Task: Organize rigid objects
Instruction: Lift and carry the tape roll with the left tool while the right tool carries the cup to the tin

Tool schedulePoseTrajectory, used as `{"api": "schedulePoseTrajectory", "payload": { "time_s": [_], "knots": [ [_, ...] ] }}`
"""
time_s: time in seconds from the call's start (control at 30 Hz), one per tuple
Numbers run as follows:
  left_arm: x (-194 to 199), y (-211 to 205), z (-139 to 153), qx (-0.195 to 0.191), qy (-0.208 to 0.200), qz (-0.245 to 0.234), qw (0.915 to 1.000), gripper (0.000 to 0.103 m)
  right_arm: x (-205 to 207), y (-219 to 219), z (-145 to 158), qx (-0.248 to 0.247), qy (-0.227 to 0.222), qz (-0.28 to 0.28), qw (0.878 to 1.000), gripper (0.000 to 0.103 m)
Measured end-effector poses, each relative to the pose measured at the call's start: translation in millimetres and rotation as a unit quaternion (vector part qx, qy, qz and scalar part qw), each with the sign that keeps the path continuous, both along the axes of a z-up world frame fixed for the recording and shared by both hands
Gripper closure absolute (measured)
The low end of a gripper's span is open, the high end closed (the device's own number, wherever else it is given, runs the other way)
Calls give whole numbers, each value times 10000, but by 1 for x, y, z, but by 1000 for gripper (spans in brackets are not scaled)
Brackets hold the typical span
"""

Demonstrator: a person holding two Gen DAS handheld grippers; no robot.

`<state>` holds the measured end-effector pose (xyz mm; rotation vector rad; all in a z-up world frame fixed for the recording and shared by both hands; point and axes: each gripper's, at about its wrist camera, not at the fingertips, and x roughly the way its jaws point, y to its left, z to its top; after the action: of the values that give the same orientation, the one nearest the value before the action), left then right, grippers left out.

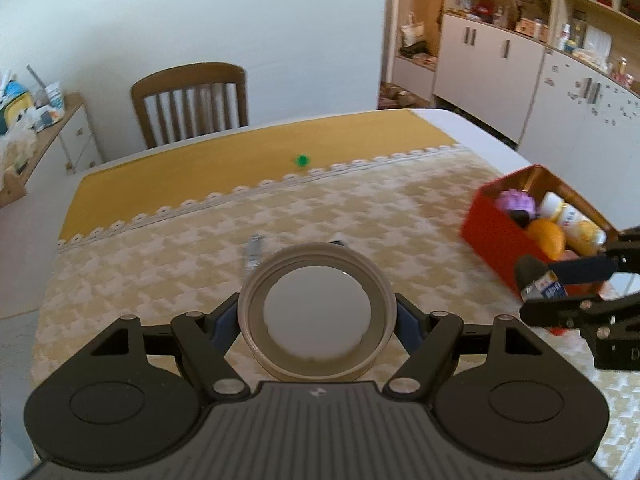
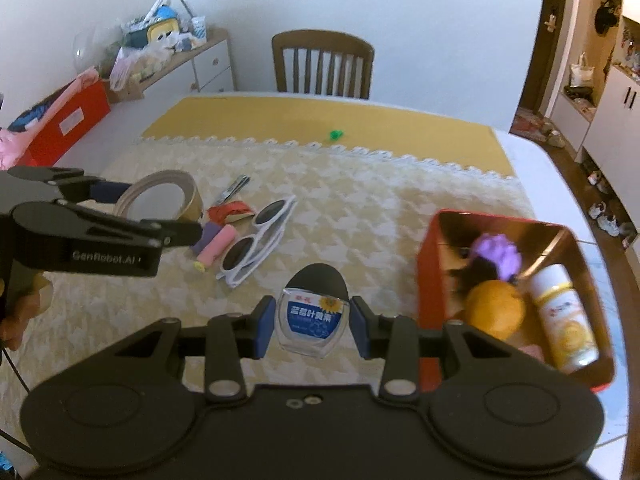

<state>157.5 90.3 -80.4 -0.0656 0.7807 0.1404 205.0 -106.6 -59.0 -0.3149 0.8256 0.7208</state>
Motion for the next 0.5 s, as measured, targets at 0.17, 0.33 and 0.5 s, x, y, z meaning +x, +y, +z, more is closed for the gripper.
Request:
{"api": "schedulePoseTrajectory", "payload": {
  "time_s": [0.17, 0.33, 0.5],
  "knots": [
    [4, -34, 12, -93, -35, -250, 9996, 26, 7, -34, 6, 31, -38, -193, 9998, 64],
    [14, -70, 19, -149, -53, -485, 9987, 26, 15, -66, 6, 43, -43, -311, 9995, 64],
    [29, -104, 24, -196, -46, -659, 9976, 26, 28, -94, 6, 2, -81, -393, 9992, 64]
  ]
}}
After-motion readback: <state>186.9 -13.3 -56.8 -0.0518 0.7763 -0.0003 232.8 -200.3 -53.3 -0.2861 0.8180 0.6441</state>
